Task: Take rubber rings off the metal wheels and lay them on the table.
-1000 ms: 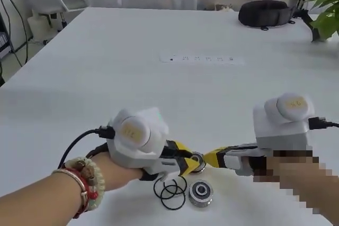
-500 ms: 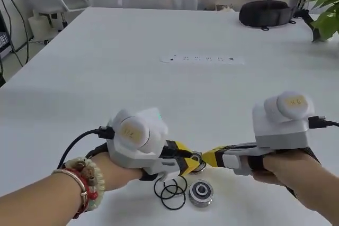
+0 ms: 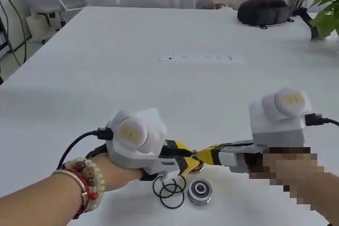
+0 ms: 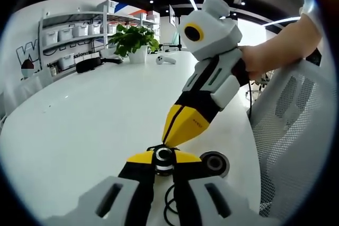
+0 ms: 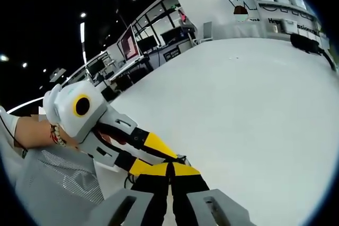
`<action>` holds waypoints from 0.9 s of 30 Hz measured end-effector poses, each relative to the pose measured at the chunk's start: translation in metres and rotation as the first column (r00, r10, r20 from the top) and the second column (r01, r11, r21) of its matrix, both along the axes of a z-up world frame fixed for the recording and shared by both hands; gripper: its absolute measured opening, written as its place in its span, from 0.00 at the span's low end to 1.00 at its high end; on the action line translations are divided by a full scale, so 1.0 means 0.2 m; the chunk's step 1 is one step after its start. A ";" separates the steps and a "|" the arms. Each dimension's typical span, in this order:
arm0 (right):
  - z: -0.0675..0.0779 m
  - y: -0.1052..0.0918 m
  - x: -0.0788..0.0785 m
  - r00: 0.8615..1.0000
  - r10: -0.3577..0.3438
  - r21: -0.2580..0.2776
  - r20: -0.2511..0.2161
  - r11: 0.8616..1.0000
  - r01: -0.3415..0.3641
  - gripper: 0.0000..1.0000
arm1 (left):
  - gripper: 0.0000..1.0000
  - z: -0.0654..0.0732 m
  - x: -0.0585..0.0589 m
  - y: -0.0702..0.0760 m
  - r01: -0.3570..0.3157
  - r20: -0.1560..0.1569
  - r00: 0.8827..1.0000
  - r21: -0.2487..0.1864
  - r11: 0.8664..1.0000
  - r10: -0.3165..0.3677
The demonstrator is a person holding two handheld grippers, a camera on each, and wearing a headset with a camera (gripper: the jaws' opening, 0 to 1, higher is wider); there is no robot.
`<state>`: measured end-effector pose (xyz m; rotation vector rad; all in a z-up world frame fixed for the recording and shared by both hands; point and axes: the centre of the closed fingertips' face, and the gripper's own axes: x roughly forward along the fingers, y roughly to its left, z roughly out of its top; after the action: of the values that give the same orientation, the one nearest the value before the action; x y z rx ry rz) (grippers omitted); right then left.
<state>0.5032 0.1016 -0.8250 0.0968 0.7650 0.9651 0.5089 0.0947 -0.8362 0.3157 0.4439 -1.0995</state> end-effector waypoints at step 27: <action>0.00 -0.07 0.05 0.997 -0.073 -0.035 0.013 0.997 0.073 0.00 | 0.15 0.06 -0.03 -0.02 0.023 -0.011 1.000 0.042 0.999 -0.022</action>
<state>0.5132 0.0883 -0.8257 0.0872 0.7624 0.8816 0.5032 0.0900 -0.8232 0.3530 0.4746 -1.1152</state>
